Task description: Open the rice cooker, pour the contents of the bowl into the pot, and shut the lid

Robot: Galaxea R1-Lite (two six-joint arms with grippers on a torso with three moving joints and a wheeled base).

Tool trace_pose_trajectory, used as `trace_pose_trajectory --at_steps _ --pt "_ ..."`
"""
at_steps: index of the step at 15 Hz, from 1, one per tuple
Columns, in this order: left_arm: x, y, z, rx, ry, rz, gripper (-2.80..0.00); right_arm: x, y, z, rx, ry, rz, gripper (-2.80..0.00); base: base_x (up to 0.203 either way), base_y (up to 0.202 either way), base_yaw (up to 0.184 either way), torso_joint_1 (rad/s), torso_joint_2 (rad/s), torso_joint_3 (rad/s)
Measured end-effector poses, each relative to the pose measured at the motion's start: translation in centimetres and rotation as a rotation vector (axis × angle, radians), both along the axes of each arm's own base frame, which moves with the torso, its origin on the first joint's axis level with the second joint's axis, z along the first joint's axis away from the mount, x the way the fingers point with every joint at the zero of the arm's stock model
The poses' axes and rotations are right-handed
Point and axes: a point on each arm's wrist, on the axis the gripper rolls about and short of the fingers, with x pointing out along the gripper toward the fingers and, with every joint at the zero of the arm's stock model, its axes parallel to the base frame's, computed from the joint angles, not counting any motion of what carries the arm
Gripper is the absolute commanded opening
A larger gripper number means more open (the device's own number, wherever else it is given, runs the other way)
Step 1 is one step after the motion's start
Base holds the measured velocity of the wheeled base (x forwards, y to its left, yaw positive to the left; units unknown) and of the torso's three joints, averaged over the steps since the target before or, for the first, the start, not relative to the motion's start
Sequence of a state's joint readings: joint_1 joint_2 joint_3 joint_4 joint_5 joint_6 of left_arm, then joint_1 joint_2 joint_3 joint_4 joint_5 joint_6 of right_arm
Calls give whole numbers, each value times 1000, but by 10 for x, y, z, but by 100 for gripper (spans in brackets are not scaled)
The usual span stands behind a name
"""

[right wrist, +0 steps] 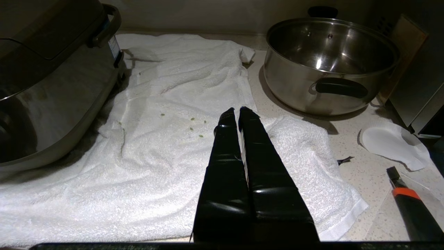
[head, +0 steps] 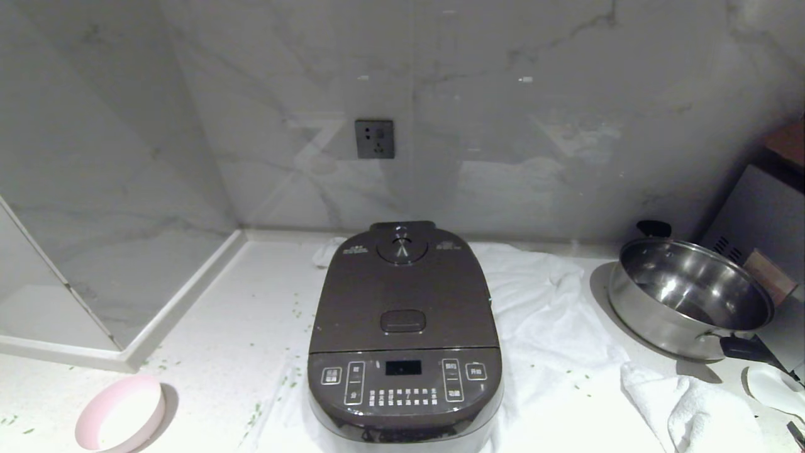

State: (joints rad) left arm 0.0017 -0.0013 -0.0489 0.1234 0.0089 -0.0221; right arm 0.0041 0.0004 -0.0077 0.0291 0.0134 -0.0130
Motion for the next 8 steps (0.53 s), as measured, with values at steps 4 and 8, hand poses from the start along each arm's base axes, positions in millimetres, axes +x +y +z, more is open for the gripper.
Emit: trace_pose_trajectory --at_steps 4,8 --pt "0 0 0 0 0 -1 -280 0 0 0 0 0 -2 -280 0 0 0 0 0 0" --pt "0 0 0 0 0 0 -280 0 0 0 5 0 -6 -280 0 0 0 0 0 0"
